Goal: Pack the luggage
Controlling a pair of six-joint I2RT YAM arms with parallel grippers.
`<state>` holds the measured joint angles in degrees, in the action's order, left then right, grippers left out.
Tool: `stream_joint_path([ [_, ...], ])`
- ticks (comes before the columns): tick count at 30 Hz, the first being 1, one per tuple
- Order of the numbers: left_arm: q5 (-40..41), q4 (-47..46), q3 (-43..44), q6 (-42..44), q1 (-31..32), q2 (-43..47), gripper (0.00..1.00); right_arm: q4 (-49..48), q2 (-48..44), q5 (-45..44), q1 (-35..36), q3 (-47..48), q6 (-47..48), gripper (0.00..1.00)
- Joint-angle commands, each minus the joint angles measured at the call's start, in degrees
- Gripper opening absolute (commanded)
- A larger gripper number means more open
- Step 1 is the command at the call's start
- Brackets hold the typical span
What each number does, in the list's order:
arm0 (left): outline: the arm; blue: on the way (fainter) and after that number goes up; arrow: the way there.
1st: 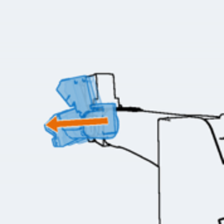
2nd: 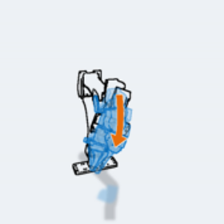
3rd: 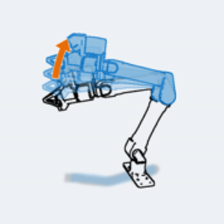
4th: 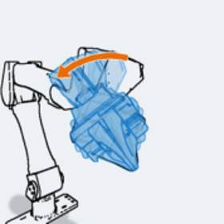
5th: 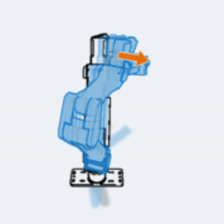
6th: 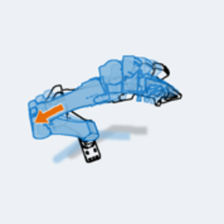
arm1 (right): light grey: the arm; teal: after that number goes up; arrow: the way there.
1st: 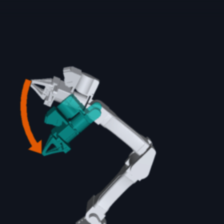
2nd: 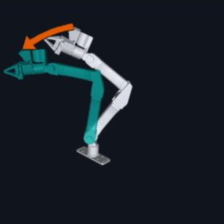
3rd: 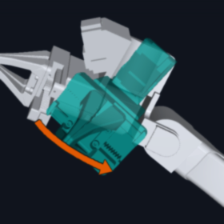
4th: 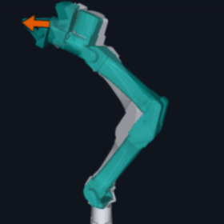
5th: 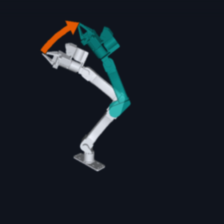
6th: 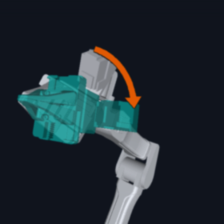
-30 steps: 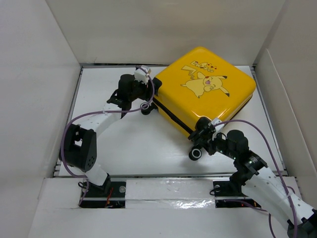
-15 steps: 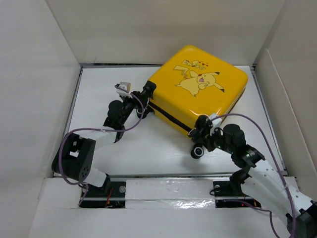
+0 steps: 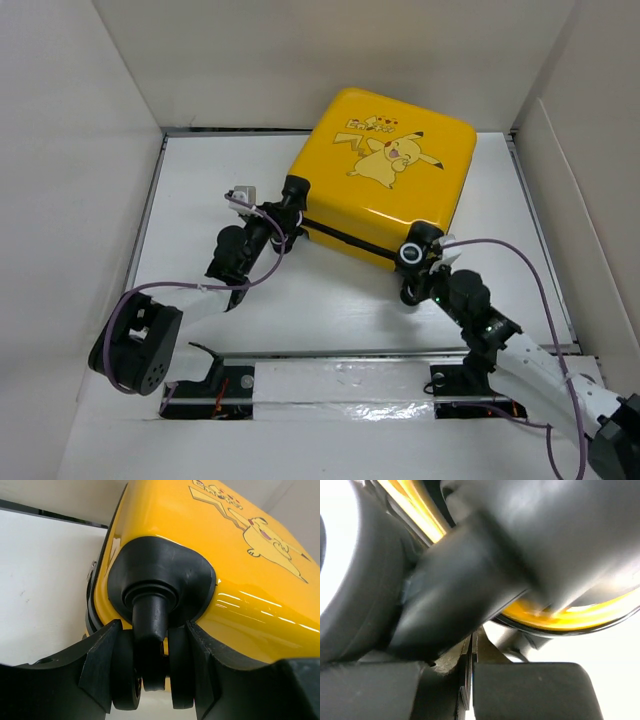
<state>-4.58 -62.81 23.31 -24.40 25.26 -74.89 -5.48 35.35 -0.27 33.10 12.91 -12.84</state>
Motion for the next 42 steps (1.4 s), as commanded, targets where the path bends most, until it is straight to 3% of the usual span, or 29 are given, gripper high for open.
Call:
stream_joint_path([
  [1, -12.8, 7.9, -1.8, -5.4, 9.8, -2.2, 0.0, -24.8, 3.0, -17.2, 15.4, -3.8, -11.0, 0.0],
  [2, -13.5, 4.8, -1.7, -7.5, 10.6, -3.3, 0.0, -26.5, 5.6, -23.0, 23.2, -3.8, -11.5, 0.0],
  [3, -14.0, 3.7, -1.4, -8.6, 11.2, -3.9, 0.0, -27.6, 7.2, -33.5, 26.4, -3.5, -11.2, 0.0],
  [4, -14.4, 2.4, -1.3, -9.6, 11.9, -4.4, 0.0, -28.4, 8.8, -37.5, 28.7, -1.9, -10.7, 0.0],
  [6, -15.3, -0.4, -1.3, -11.7, 13.2, -5.2, 0.0, -28.8, 14.0, -43.6, 31.3, 0.9, -8.9, 0.0],
  [9, -16.7, -2.8, -2.2, -13.5, 13.9, -5.1, 0.0, -32.3, 22.5, -44.1, 31.3, 7.1, -4.1, 0.0],
  [12, -17.8, -4.4, -3.5, -14.6, 13.9, -4.0, 0.0, -32.0, 32.2, -40.1, 31.3, 16.0, 0.2, 0.0],
  [18, -14.6, -0.3, -7.4, -13.1, 13.9, 4.4, 0.0, -33.3, 45.1, -21.3, 27.7, 26.3, 1.9, 0.0],
  [19, -14.2, 1.2, -8.4, -12.6, 13.9, 6.1, 0.0, -33.6, 45.9, -14.3, 27.0, 26.3, 2.3, 0.0],
  [22, -14.4, 5.9, -9.5, -11.4, 13.9, 11.7, 0.0, -33.9, 44.4, -10.7, 27.0, 24.0, 3.6, 0.0],
  [26, -15.5, 9.1, -9.7, -11.4, 13.9, 15.7, 0.0, -26.6, 33.8, -7.5, 21.6, 18.3, 5.1, 0.0],
  [31, -17.2, 7.0, -9.9, -14.2, 15.8, 15.9, 0.0, -21.6, 25.6, 9.3, 4.9, 16.5, 8.8, 0.0],
  [34, -13.1, 7.1, -6.8, -13.6, 22.9, 12.9, 0.0, -17.8, 28.2, 17.5, -0.4, 22.0, 11.2, 0.0],
  [37, -13.2, 4.3, -2.2, -13.5, 24.9, 7.2, 0.0, -17.8, 29.2, 20.3, 0.8, 24.1, 9.7, 0.0],
  [41, -19.5, 1.5, 3.2, -14.7, 24.9, 4.0, 0.0, -17.3, 24.8, 17.3, 11.6, 21.4, 6.3, 0.0],
  [42, -20.4, 2.2, 4.2, -14.4, 24.9, 3.9, 0.0, -17.9, 23.6, 16.5, 17.5, 20.4, 5.5, 0.0],
])
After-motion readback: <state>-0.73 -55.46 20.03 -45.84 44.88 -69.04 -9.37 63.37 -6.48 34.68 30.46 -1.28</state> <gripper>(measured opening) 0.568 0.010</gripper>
